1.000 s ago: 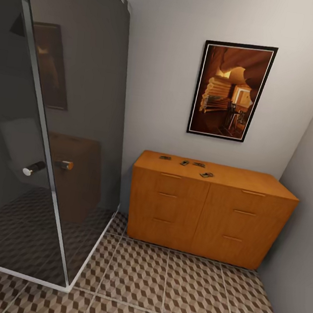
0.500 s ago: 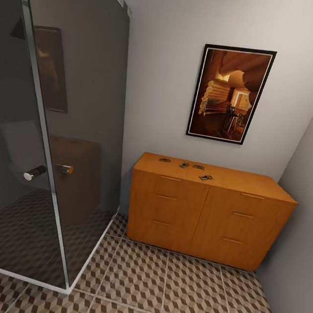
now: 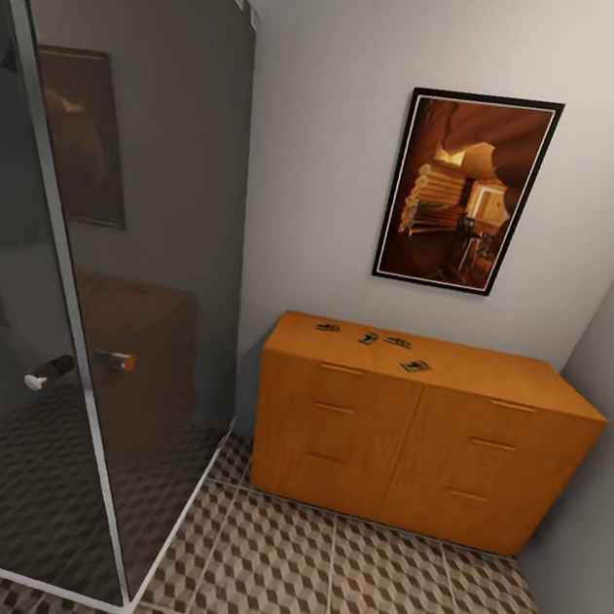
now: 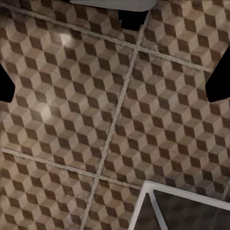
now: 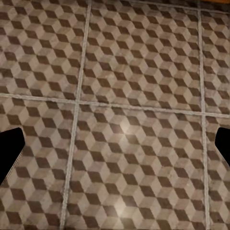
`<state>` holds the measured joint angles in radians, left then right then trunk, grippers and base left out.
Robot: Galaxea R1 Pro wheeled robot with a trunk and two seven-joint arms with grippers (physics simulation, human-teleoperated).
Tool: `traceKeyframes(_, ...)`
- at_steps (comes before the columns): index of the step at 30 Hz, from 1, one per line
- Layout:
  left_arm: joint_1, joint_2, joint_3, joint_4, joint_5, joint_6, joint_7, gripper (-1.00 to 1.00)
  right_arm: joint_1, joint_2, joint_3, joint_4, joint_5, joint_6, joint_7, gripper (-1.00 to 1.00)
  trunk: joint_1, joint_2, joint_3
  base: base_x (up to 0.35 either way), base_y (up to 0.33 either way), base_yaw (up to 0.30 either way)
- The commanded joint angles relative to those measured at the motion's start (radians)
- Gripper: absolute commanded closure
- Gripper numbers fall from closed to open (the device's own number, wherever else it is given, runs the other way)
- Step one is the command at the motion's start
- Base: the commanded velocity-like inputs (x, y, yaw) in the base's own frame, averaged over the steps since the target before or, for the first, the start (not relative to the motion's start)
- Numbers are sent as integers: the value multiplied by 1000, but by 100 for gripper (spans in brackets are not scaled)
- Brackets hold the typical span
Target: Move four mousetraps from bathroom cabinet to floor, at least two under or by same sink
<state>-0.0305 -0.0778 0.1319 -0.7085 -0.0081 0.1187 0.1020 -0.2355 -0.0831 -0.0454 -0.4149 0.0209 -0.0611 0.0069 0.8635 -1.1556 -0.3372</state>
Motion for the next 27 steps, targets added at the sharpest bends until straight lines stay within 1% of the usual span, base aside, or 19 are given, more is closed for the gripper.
traceKeyframes(1,0,-1,2,-2,-1,6,1,-100,-1,1,-3,1,2,-3,1,-100,-3,7,2,305,135,-154)
traceKeyframes(4,0,-1,2,-2,0,5,1,-100,-1,0,-4,1,2,-3,1,-100,-15,28,12,271,124,-190)
traceKeyframes(8,0,2,3,-3,2,4,1,-100,-1,1,-4,1,2,-3,1,-100,-30,56,26,128,60,-228)
traceKeyframes(19,0,5,4,-3,3,1,1,-100,-1,1,-4,1,2,-3,1,-100,-72,133,64,20,9,-252)
traceKeyframes(27,0,4,20,-3,3,-22,0,-100,-1,1,-4,1,2,-3,1,-100,-103,189,92,1,1,-252)
